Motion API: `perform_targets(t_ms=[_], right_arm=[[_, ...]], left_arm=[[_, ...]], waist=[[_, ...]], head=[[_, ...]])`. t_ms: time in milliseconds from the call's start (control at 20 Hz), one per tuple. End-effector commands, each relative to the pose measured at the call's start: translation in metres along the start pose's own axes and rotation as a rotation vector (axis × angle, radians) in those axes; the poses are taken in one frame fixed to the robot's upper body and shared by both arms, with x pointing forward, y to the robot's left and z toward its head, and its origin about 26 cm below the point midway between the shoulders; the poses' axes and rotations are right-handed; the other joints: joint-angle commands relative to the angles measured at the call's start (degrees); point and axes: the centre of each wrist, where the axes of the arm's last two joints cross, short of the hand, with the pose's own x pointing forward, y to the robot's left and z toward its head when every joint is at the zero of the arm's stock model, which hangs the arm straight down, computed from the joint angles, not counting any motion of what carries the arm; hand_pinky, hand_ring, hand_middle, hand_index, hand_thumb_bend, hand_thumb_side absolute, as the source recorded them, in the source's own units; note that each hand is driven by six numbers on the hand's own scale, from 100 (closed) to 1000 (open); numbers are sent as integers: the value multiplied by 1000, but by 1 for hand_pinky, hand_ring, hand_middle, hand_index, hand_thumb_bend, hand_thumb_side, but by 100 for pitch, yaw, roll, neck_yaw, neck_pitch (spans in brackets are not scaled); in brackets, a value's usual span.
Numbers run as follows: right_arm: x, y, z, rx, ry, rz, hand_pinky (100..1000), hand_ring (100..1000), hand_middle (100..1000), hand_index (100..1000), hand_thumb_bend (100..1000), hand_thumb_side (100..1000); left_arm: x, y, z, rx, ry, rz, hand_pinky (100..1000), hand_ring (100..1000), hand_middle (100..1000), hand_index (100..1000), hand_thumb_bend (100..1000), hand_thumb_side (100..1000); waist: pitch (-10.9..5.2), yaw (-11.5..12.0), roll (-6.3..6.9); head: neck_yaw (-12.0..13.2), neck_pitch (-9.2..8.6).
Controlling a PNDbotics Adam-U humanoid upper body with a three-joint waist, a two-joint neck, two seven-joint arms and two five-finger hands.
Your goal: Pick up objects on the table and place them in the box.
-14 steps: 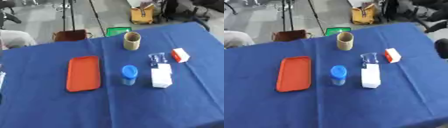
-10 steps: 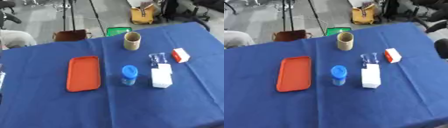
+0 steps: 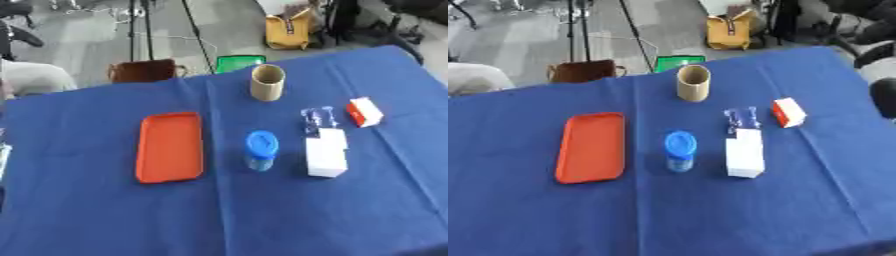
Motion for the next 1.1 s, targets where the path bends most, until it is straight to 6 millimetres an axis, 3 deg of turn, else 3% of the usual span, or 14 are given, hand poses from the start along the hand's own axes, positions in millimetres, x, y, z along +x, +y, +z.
perform_targets(t_ms=[50, 650, 950, 1100], right_arm=[[6, -6, -4, 7, -25, 21, 612, 733, 689, 821, 451, 487], [6, -5, -4, 17, -23, 25, 618, 738, 692, 821, 462, 481], [9, -10, -10, 117, -5, 81, 622, 747, 708, 822, 489, 465], [8, -13, -24, 239, -5, 146, 622, 747, 708, 822, 489, 465]], left_arm=[[7, 4, -7, 4, -34, -15, 484, 714, 704, 818, 739, 714], [7, 5, -7, 4, -33, -18, 484, 713, 701, 818, 739, 715], [6, 4, -6, -4, -28, -18, 484, 713, 701, 818, 739, 717], [6, 3, -6, -13, -25, -14, 484, 713, 701, 818, 739, 717]], waist=[[-56, 5, -36], [-51, 29, -61], [-64, 65, -83], [-71, 91, -93]], head=[[19, -52], [45, -59], [13, -49], [11, -53]])
